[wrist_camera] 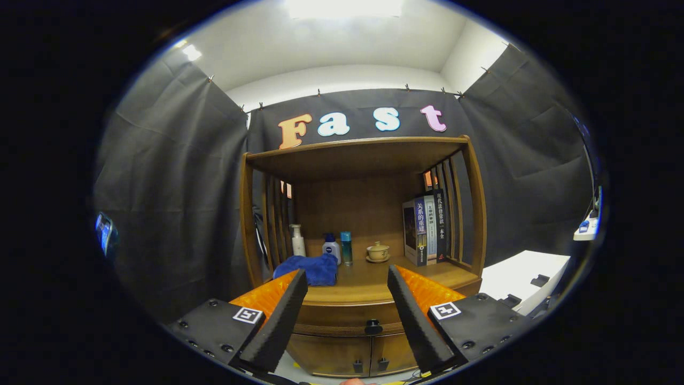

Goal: Pull open the drawer, take out the items inside it, and place them on the countertop above the cabinet.

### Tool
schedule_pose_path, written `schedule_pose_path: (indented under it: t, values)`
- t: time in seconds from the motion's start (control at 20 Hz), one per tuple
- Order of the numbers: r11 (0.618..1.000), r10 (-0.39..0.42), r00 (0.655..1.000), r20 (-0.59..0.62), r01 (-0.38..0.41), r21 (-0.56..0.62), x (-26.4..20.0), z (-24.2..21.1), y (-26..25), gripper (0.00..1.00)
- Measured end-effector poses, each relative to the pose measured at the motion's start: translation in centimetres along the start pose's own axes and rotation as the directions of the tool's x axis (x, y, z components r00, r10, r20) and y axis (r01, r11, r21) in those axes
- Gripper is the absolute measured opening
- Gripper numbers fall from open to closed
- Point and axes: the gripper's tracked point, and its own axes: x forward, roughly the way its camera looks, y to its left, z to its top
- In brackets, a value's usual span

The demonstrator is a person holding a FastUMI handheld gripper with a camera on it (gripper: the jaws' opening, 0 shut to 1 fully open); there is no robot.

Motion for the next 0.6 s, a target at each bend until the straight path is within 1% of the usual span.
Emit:
schedule_pose_path:
  t: [0.35,0.5,0.6]
  values:
    - [1.000,0.002,1.000,-0.003,-0.002,0.000,0.3,-0.1,0.1,0.98]
    - [1.000,0.003,1.000,-0.026,-0.003,0.005,0.6,-0.9,0.1,0.98]
    - [1.000,0.018,0.999,-0.033,-0.017,0.021,0.7,-1.1,0.4,0.98]
